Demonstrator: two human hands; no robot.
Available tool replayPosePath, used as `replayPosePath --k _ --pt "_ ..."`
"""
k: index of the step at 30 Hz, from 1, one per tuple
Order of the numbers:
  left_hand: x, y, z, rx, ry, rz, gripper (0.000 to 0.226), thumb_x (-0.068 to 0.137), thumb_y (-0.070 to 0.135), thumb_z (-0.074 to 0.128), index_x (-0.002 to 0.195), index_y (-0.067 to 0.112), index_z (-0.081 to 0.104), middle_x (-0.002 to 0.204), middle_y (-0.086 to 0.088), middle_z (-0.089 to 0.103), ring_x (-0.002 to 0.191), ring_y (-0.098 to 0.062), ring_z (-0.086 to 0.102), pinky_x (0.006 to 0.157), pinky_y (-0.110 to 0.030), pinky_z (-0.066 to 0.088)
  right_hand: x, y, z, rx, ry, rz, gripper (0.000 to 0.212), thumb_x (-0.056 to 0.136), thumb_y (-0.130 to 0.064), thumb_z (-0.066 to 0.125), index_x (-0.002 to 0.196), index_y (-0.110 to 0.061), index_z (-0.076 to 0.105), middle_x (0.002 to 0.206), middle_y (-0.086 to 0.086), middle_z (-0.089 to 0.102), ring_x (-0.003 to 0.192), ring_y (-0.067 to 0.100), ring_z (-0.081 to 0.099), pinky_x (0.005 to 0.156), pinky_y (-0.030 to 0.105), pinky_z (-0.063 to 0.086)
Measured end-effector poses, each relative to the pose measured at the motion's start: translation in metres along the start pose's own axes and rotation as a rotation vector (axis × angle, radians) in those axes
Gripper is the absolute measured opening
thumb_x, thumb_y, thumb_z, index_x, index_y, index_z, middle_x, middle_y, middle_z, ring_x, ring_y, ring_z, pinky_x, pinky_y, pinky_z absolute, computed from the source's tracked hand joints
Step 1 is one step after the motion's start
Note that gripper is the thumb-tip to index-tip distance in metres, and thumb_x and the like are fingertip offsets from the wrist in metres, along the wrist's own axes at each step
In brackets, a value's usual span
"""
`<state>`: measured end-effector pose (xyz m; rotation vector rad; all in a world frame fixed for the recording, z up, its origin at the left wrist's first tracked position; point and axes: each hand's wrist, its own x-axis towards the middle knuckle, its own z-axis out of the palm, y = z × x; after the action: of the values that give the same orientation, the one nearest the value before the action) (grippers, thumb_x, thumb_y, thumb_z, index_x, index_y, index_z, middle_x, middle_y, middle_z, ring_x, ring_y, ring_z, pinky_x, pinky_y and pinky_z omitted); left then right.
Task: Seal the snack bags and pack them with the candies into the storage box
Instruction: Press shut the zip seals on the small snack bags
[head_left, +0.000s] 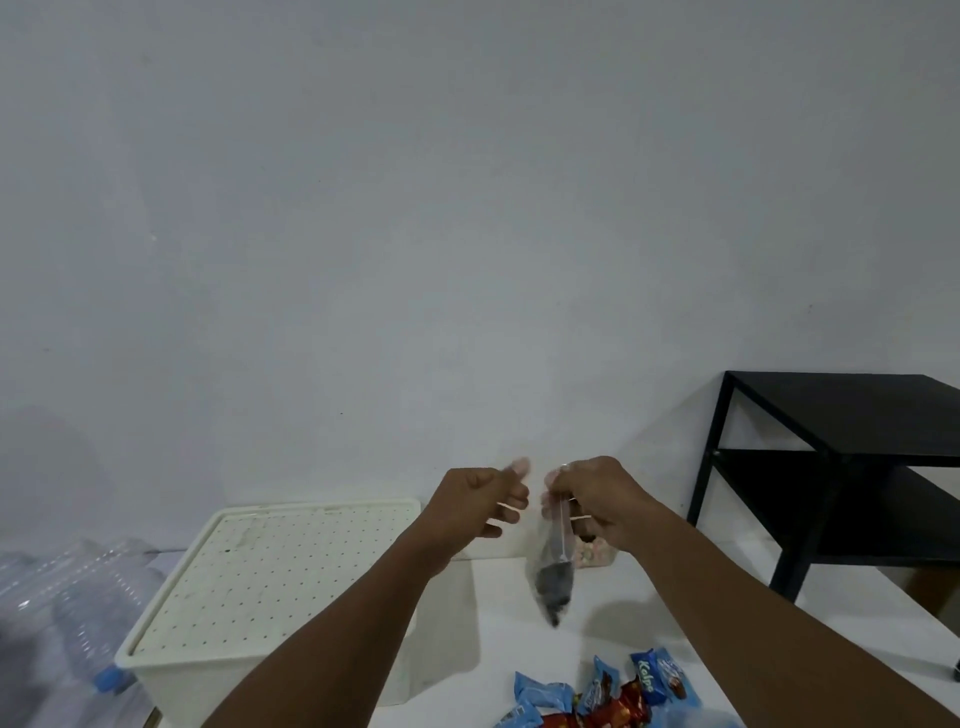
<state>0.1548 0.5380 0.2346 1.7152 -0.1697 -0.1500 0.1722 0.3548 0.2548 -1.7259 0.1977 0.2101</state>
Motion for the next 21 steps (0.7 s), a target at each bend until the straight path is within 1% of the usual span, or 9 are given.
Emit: replayPosePath --k 3,6,9,11,13,15,17,19,21 --pt "0.006 -0.006 -0.012 0.023 0.054 -0.039 0.018 0.093 0.028 0.063 0.107 0.022 0.073 0.11 -0.001 0.074 0.105 -0.023 0.069 0.084 -0.033 0.053 -0.001 -0.003 -0.008 -0.21 -0.172 -0.12 0.004 0.086 -0.009 0.071 0.084 -0.006 0.072 0.076 0.009 0.068 0.063 0.017 0.062 0.051 0.025 0.048" --pt "0.008 -0.007 -0.017 0.085 0.004 -0.018 0.026 0.09 0.023 0.07 0.114 0.03 0.071 0.114 0.009 0.072 0.111 -0.014 0.065 0.087 -0.031 0.052 -0.003 -0.013 -0.016 -0.405 -0.275 -0.224 0.008 0.082 -0.014 0.076 0.087 -0.008 0.075 0.075 0.005 0.07 0.066 0.013 0.064 0.055 0.023 0.049" --pt "0.01 -0.001 -0.014 0.102 -0.046 -0.009 0.022 0.085 0.028 0.077 0.106 0.028 0.075 0.108 0.012 0.074 0.105 -0.005 0.066 0.085 -0.027 0.051 -0.005 -0.025 -0.019 -0.524 -0.286 -0.308 0.007 0.081 -0.015 0.077 0.087 -0.011 0.077 0.075 0.007 0.072 0.066 0.011 0.066 0.056 0.022 0.047" --pt "0.011 0.001 -0.011 0.139 -0.079 0.012 0.014 0.083 0.026 0.079 0.096 0.02 0.077 0.098 0.008 0.076 0.091 -0.001 0.067 0.073 -0.018 0.047 -0.005 -0.028 -0.018 -0.561 -0.266 -0.355 0.008 0.081 -0.015 0.078 0.087 -0.01 0.078 0.07 0.007 0.072 0.063 0.01 0.065 0.055 0.021 0.046" --pt "0.012 0.002 -0.009 0.163 -0.093 0.047 0.007 0.086 0.019 0.077 0.089 0.012 0.075 0.086 0.002 0.076 0.077 -0.003 0.067 0.062 -0.011 0.045 -0.005 -0.029 -0.016 -0.57 -0.241 -0.397 0.011 0.08 -0.016 0.08 0.087 -0.008 0.078 0.068 0.008 0.072 0.06 0.01 0.063 0.054 0.019 0.045" --pt "0.012 0.003 -0.007 0.138 -0.079 0.081 0.007 0.091 0.013 0.07 0.088 0.007 0.072 0.082 -0.005 0.074 0.076 -0.014 0.071 0.061 -0.015 0.048 -0.003 -0.027 -0.016 -0.536 -0.199 -0.43 0.014 0.078 -0.019 0.082 0.085 -0.008 0.077 0.069 0.011 0.073 0.06 0.011 0.064 0.054 0.018 0.046" --pt "0.012 0.003 -0.008 0.044 -0.034 0.078 0.009 0.093 0.015 0.068 0.09 0.006 0.069 0.081 -0.008 0.073 0.076 -0.023 0.074 0.066 -0.028 0.053 -0.001 -0.025 -0.019 -0.49 -0.164 -0.431 0.016 0.078 -0.022 0.082 0.086 -0.01 0.076 0.074 0.01 0.075 0.065 0.011 0.068 0.058 0.022 0.049" --pt "0.013 0.003 -0.01 -0.073 0.032 0.051 0.011 0.093 0.017 0.069 0.089 0.007 0.066 0.08 -0.008 0.071 0.078 -0.028 0.075 0.071 -0.037 0.056 0.001 -0.021 -0.026 -0.484 -0.162 -0.42 0.015 0.082 -0.025 0.078 0.087 -0.011 0.075 0.08 0.007 0.076 0.071 0.012 0.071 0.063 0.027 0.051" --pt "0.012 0.004 -0.013 -0.116 0.049 0.021 0.012 0.091 0.019 0.071 0.089 0.008 0.067 0.083 -0.009 0.072 0.083 -0.031 0.076 0.076 -0.04 0.059 0.002 -0.015 -0.031 -0.498 -0.169 -0.42 0.015 0.086 -0.027 0.073 0.087 -0.011 0.074 0.081 0.004 0.076 0.075 0.013 0.071 0.066 0.028 0.052"
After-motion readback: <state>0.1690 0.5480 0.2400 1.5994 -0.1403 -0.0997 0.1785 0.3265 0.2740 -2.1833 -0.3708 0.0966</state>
